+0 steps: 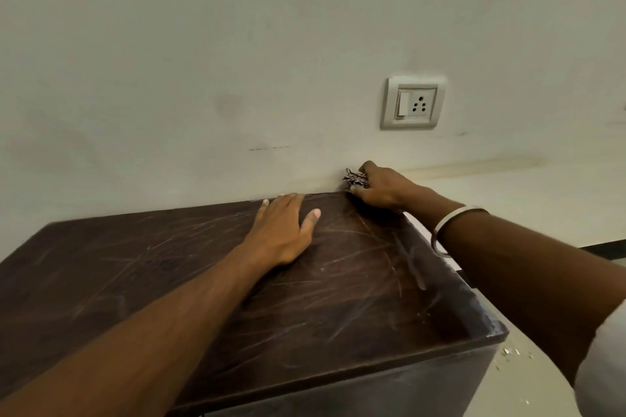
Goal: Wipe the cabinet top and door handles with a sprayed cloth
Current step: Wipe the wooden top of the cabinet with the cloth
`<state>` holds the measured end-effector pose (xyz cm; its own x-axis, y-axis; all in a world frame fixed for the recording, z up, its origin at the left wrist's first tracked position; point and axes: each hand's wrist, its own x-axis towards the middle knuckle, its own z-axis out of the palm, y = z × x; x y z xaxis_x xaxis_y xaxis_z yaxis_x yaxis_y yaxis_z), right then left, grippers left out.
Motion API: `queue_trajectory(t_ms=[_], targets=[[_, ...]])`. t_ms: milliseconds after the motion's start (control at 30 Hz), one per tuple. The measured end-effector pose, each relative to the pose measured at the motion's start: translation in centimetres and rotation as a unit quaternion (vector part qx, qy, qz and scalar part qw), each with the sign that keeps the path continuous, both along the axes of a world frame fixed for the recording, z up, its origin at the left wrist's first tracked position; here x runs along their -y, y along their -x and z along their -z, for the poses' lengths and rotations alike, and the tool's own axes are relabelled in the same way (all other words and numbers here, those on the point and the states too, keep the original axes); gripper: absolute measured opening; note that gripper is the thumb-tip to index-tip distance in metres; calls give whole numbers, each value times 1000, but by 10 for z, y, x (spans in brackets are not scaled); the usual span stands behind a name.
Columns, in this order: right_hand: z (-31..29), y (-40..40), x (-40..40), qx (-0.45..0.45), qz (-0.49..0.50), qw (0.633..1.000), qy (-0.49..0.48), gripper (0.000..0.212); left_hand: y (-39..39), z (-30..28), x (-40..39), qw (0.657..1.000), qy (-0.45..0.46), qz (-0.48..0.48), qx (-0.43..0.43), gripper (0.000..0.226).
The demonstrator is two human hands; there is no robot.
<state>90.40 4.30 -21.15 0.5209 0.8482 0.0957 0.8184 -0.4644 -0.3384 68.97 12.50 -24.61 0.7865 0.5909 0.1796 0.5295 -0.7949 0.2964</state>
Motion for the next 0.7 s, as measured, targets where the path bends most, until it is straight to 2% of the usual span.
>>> queue_trajectory(t_ms=[100, 200, 333, 567, 700], targets=[[-9, -6, 12, -50, -23, 997, 47, 54, 2, -1, 3, 1000, 1, -3, -9, 66], [-2, -4, 15, -68, -15, 997, 42, 60, 7, -1, 4, 1000, 6, -8, -16, 66], [11, 5, 4, -26, 15, 999, 37, 62, 13, -1, 8, 1000, 18, -4, -18, 66], [-3, 4, -1, 41, 11, 991, 127, 56, 12, 5, 10, 999, 27, -11, -19, 66], [11, 9, 3, 60, 40, 996, 46, 58, 14, 6, 9, 999, 31, -14, -12, 66]])
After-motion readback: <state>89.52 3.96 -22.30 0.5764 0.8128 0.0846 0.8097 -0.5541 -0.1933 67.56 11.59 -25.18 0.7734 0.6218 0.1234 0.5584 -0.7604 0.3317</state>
